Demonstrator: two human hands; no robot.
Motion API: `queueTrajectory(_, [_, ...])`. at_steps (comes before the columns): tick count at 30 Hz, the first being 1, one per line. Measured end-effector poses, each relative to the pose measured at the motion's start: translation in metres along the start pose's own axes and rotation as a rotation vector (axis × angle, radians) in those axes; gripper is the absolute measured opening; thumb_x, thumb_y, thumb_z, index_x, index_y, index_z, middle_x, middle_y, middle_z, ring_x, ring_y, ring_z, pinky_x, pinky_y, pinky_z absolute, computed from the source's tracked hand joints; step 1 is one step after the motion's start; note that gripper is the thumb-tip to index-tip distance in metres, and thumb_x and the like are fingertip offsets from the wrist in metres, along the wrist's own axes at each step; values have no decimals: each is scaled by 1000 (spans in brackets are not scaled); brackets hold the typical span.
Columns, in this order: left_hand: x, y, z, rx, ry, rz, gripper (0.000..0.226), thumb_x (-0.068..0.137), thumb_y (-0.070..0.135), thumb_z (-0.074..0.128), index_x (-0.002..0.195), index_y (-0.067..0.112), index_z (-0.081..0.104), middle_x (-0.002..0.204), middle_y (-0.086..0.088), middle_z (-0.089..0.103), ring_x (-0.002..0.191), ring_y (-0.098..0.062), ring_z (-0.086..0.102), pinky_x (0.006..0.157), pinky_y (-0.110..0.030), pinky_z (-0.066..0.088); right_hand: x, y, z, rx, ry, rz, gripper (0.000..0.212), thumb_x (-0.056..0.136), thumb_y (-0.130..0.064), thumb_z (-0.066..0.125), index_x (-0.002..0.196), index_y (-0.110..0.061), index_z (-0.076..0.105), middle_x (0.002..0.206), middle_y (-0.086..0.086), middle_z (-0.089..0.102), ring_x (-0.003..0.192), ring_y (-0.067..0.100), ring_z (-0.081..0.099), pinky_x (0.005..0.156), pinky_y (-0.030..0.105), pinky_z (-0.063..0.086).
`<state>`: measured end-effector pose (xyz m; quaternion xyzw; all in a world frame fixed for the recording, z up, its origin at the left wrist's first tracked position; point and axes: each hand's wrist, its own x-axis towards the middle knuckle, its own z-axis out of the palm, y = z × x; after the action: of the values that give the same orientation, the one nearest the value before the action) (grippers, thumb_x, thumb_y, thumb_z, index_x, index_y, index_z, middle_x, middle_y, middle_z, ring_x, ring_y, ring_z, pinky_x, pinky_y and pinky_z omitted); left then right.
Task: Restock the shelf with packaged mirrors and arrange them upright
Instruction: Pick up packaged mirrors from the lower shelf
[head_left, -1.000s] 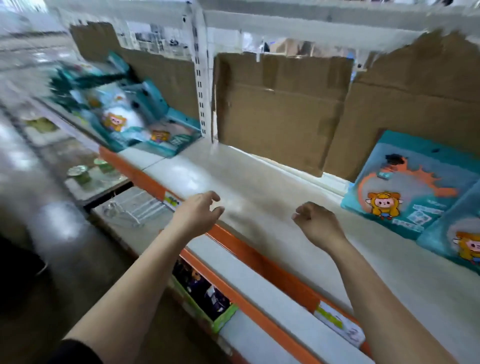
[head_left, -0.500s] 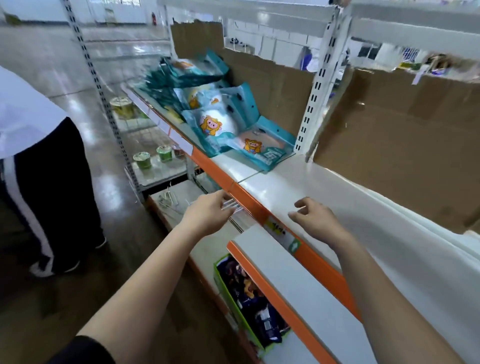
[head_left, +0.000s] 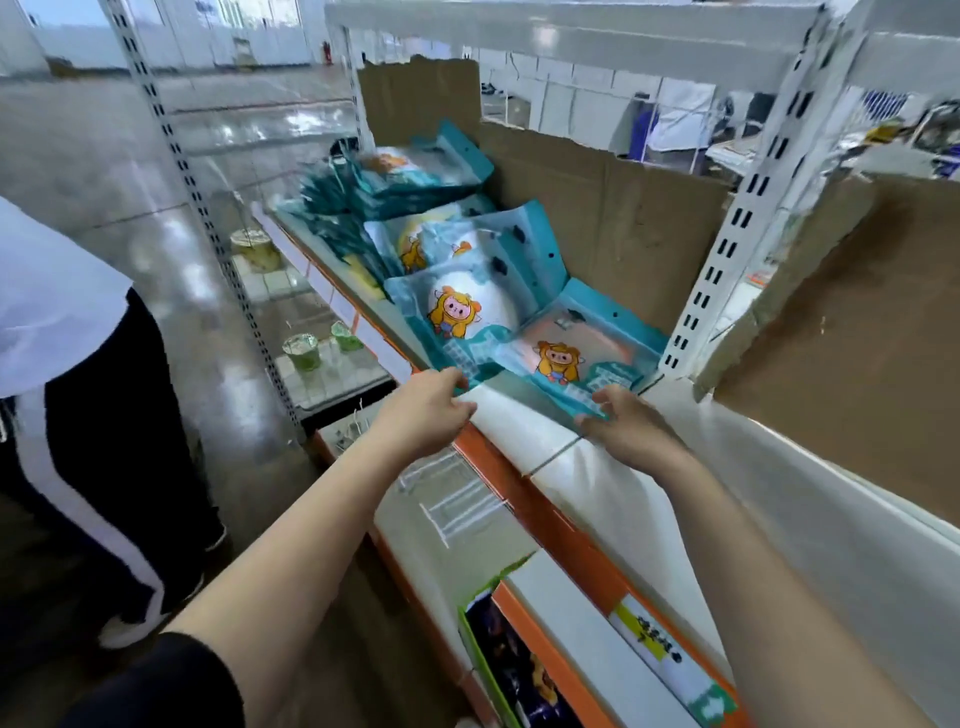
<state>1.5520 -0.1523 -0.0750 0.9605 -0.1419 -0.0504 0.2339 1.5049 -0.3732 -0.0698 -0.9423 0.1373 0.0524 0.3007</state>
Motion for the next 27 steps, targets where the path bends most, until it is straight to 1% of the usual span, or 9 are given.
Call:
queueTrajectory(4, [57,-2,-23,70,43,29,40,93,35,49,128,16,50,126,-8,55,117,-25,50,94,-40,45,52,-13,-9,46,36,44,37,92,-32,56,122,-11,51,118,5,56,95,17,51,80,30,44])
queueTrajectory(8, [93,-4,-25,105,22,33,40,94,36,49,129,17,50,129,-6,55,118,-23,50,87,-35,45,89,-14,-12,21,-8,118,39,93,-33,55,127,-15,47,120,4,57,104,19,57,91,38,51])
queueTrajectory(15, [164,-1,-38,115,62,97,37,94,35,47,126,16,53,124,-9,58,119,-29,48,91,-43,47,125,-16,-23,90,5,175,29,92,-32,56,118,-19,53,113,1,62,99,18,59,86,37,51])
queueTrajectory(17, [183,0,-37,190,56,116,38,93,36,48,126,18,53,126,-12,56,123,-33,43,95,-44,43,132,-15,-25,115,4,229,27,92,-30,56,117,-18,54,110,3,62,97,19,60,88,39,52])
queueTrajectory(20, [206,-1,-36,360,7,110,43,92,40,48,131,22,48,134,-12,46,128,-35,35,104,-50,30,142,-13,-21,159,26,302,32,91,-27,56,121,-17,53,110,5,61,95,19,60,87,38,51])
queueTrajectory(22, [221,-3,-38,454,-49,111,47,91,43,49,133,22,43,139,-12,36,131,-34,29,106,-54,24,148,-15,-18,237,56,352,33,92,-26,56,123,-17,51,112,7,60,96,20,59,84,35,50])
queueTrajectory(24, [239,-2,-45,487,-49,124,52,89,43,54,132,19,38,141,-12,27,131,-34,24,100,-53,31,154,-20,-20,321,101,421,28,93,-25,56,117,-10,53,104,9,59,90,20,59,80,33,49])
queueTrajectory(25, [247,-1,-48,491,-30,134,56,87,42,57,133,18,35,140,-13,26,130,-35,24,96,-51,34,157,-22,-21,343,129,448,27,93,-25,56,113,-7,54,96,9,58,83,18,57,76,32,50])
queueTrajectory(27, [259,2,-51,495,2,147,64,83,38,62,133,15,29,136,-15,29,126,-36,26,87,-46,40,162,-24,-23,371,174,482,27,92,-26,56,111,-6,54,84,6,53,69,13,49,59,25,45])
